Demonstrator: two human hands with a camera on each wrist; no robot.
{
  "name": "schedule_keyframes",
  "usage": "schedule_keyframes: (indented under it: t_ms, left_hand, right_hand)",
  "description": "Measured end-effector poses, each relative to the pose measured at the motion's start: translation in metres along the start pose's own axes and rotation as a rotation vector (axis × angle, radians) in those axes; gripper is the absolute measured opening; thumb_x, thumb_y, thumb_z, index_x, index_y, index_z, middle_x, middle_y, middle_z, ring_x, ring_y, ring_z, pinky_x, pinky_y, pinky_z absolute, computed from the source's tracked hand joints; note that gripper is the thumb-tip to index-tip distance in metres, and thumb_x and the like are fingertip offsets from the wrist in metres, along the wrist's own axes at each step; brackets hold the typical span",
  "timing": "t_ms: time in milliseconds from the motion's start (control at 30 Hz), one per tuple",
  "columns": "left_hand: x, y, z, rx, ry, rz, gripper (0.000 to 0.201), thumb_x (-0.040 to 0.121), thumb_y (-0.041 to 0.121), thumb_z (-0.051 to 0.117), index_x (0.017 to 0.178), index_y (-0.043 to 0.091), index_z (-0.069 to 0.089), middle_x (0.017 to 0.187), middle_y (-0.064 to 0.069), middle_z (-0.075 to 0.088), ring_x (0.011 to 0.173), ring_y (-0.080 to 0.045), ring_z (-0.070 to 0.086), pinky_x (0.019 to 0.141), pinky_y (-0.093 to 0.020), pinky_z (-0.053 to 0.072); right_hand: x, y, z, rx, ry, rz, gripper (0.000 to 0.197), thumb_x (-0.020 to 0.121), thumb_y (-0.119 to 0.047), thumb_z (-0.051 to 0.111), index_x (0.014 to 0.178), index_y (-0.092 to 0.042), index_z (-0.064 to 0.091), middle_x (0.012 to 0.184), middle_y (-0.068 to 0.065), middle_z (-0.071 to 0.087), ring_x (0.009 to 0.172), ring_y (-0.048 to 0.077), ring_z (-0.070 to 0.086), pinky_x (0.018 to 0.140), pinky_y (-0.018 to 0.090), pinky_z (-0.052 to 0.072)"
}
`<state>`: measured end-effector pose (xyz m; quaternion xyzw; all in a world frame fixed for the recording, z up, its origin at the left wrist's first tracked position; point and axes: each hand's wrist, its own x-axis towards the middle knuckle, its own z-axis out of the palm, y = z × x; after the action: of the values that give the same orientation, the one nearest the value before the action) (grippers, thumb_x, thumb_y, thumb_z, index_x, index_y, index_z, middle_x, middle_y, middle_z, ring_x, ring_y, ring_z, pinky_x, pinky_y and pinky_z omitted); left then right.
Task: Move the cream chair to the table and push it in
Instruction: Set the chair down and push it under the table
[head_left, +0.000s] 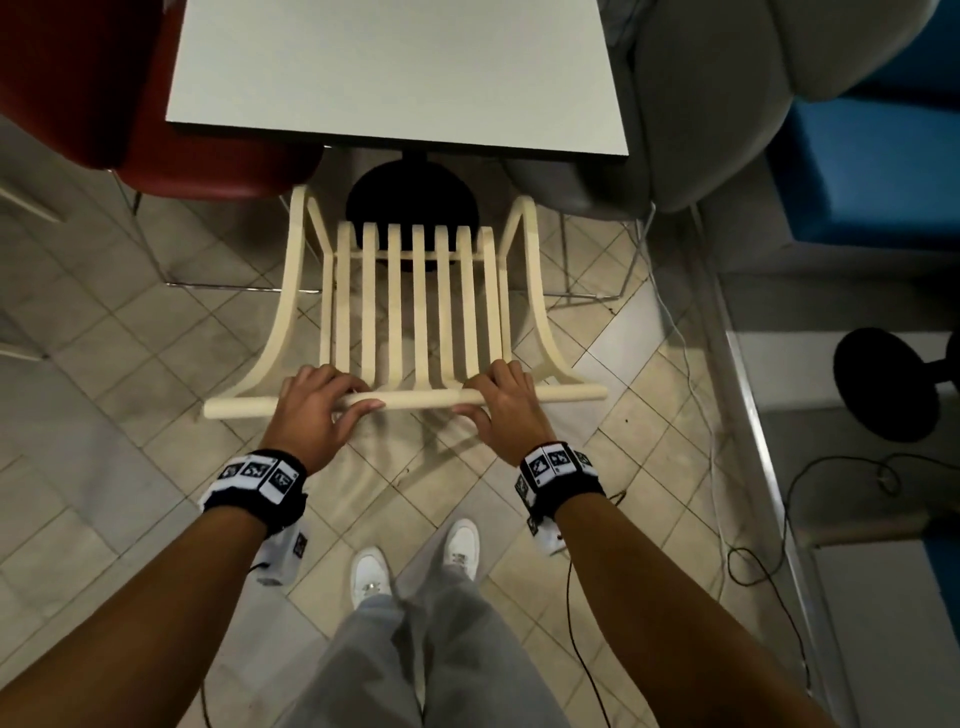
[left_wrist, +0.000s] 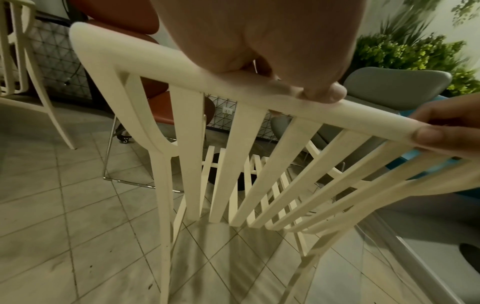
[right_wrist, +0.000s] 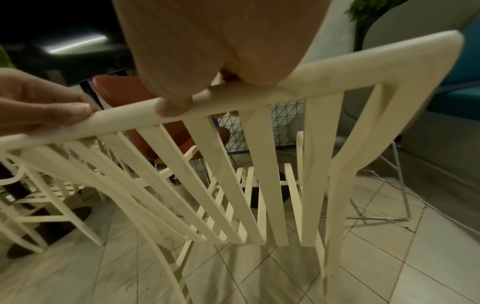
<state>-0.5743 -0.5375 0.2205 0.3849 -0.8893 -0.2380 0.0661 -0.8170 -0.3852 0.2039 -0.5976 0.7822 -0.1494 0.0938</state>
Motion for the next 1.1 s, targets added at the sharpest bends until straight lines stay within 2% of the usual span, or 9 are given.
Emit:
schedule_keyframes:
  t_ms: [100, 267, 400, 533, 733, 900, 1000, 1100]
  left_hand:
    - [0.027, -0.001, -0.009, 0.024, -0.014, -0.015, 0.037, 0.088, 0.056, 0.052, 0.103, 0.027, 0.068, 0.094, 0.005, 0.066, 0.094, -0.020, 0.049, 0.084, -0.040, 0.039]
    - [0.056, 0.006, -0.018, 0.101, -0.024, -0.049, 0.042, 0.090, 0.056, 0.048, 0.108, 0.026, 0.070, 0.096, 0.001, 0.068, 0.096, -0.025, 0.053, 0.086, -0.043, 0.043]
    - [0.054, 0.009, -0.019, 0.112, -0.029, -0.070, 0.041, 0.086, 0.055, 0.055, 0.112, 0.025, 0.069, 0.099, 0.001, 0.070, 0.100, -0.026, 0.055, 0.089, -0.046, 0.044]
    - [0.052, 0.002, -0.022, 0.072, -0.048, -0.068, 0.040, 0.085, 0.045, 0.063, 0.118, 0.024, 0.069, 0.101, 0.000, 0.073, 0.100, -0.025, 0.055, 0.090, -0.046, 0.047]
    - [0.060, 0.001, -0.030, 0.057, -0.057, -0.060, 0.038, 0.085, 0.041, 0.064, 0.117, 0.021, 0.072, 0.099, -0.003, 0.075, 0.099, -0.027, 0.057, 0.090, -0.046, 0.048]
    - [0.065, 0.003, -0.036, 0.032, -0.048, -0.113, 0.041, 0.086, 0.037, 0.066, 0.121, 0.018, 0.070, 0.103, -0.008, 0.075, 0.105, -0.028, 0.057, 0.094, -0.045, 0.047]
    - [0.055, 0.015, -0.035, 0.056, -0.049, -0.120, 0.042, 0.088, 0.033, 0.063, 0.126, 0.015, 0.066, 0.115, -0.010, 0.072, 0.112, -0.032, 0.057, 0.104, -0.046, 0.044]
    - [0.038, 0.022, -0.033, 0.097, -0.073, -0.100, 0.050, 0.090, 0.028, 0.059, 0.138, 0.018, 0.053, 0.143, -0.009, 0.057, 0.134, -0.031, 0.048, 0.119, -0.046, 0.031]
  right_hand:
    - [0.029, 0.000, -0.005, -0.015, -0.037, 0.030, 0.044, 0.092, -0.053, 0.053, 0.109, -0.015, 0.068, 0.105, 0.003, 0.056, 0.099, 0.019, 0.045, 0.093, 0.037, 0.044]
    - [0.057, -0.001, -0.006, -0.010, -0.030, 0.133, 0.049, 0.092, -0.057, 0.051, 0.112, -0.015, 0.067, 0.107, 0.004, 0.057, 0.103, 0.022, 0.046, 0.096, 0.042, 0.044]
    - [0.060, -0.001, -0.009, -0.001, 0.007, 0.157, 0.047, 0.089, -0.056, 0.058, 0.109, -0.015, 0.070, 0.104, 0.005, 0.059, 0.102, 0.023, 0.048, 0.092, 0.042, 0.045]
    - [0.059, -0.004, -0.008, 0.005, 0.021, 0.179, 0.044, 0.089, -0.054, 0.061, 0.107, -0.016, 0.072, 0.102, 0.005, 0.059, 0.101, 0.024, 0.048, 0.091, 0.042, 0.046]
    - [0.070, -0.011, -0.010, 0.064, 0.005, 0.246, 0.040, 0.086, -0.049, 0.067, 0.109, -0.017, 0.073, 0.107, 0.005, 0.058, 0.105, 0.024, 0.046, 0.097, 0.042, 0.042]
    - [0.077, -0.016, -0.011, 0.089, -0.012, 0.268, 0.037, 0.087, -0.041, 0.070, 0.114, -0.014, 0.073, 0.112, 0.008, 0.058, 0.110, 0.026, 0.045, 0.101, 0.044, 0.041]
    - [0.067, -0.018, -0.018, 0.112, -0.036, 0.264, 0.039, 0.090, -0.034, 0.068, 0.123, -0.013, 0.067, 0.119, 0.008, 0.057, 0.114, 0.026, 0.046, 0.105, 0.044, 0.040]
    - [0.044, -0.024, -0.024, 0.116, 0.001, 0.197, 0.047, 0.091, -0.024, 0.062, 0.136, -0.014, 0.055, 0.134, 0.009, 0.052, 0.127, 0.025, 0.044, 0.113, 0.047, 0.037]
